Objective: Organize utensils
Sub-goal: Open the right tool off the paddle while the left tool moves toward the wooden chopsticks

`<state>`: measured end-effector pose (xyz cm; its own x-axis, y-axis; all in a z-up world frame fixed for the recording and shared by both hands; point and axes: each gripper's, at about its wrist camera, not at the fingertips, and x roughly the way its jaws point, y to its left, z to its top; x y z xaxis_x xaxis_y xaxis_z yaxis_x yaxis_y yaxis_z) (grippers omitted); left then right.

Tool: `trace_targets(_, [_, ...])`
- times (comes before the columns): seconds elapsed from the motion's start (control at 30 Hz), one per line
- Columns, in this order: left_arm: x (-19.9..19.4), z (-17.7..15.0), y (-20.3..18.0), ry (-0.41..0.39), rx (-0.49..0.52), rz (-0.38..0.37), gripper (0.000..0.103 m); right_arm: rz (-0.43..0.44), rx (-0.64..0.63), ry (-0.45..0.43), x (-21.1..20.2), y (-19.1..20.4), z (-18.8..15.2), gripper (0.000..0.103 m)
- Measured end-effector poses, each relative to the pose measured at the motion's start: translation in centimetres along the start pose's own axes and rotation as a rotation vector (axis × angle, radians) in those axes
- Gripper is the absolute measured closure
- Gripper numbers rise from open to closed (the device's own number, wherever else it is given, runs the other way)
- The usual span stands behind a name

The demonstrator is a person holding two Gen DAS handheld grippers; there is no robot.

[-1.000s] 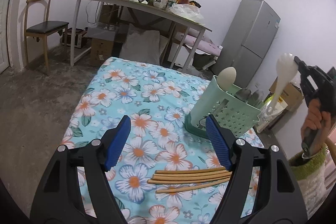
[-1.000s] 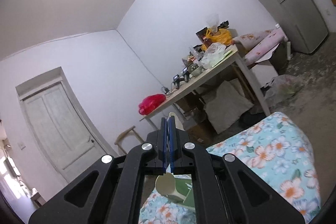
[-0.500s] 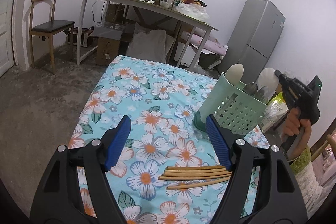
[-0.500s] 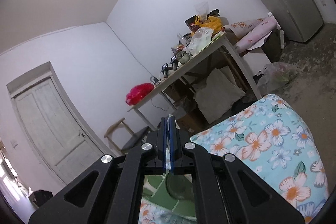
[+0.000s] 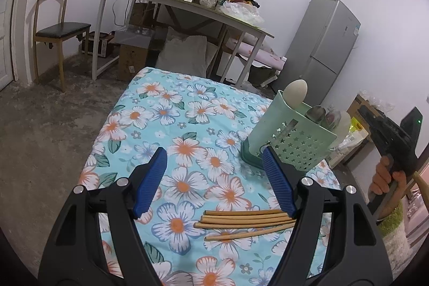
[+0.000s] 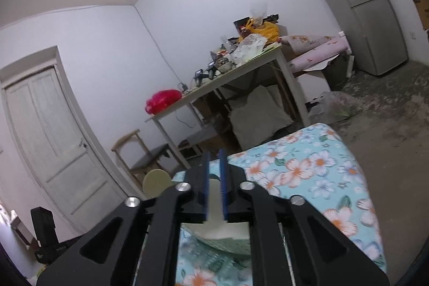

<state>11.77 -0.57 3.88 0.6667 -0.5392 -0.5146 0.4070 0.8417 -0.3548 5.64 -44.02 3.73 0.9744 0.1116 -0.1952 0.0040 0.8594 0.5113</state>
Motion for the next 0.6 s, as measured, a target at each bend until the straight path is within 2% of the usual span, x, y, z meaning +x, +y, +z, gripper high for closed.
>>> trace_targets(0.07, [0.1, -0.1, 0.0, 0.001, -0.003, -0.003, 0.033, -0.014, 0.004, -0.008, -1.2, -0.1, 0.0, 0.08])
trace_targets(0.23, [0.1, -0.1, 0.1, 0.004, -0.002, 0.001, 0.031, -0.044, 0.023, -0.002, -4.0, 0.2, -0.8, 0.065])
trace_targets(0.4, [0.9, -1.1, 0.6, 0.038, -0.015, 0.016, 0.03, -0.073, 0.046, 0.114, -4.8, 0.5, -3.8, 0.058])
trace_targets(0.6, [1.9, -2.8, 0.5, 0.085, 0.011, 0.064, 0.03, -0.079, 0.122, 0.308, -3.3, 0.6, -8.9, 0.057])
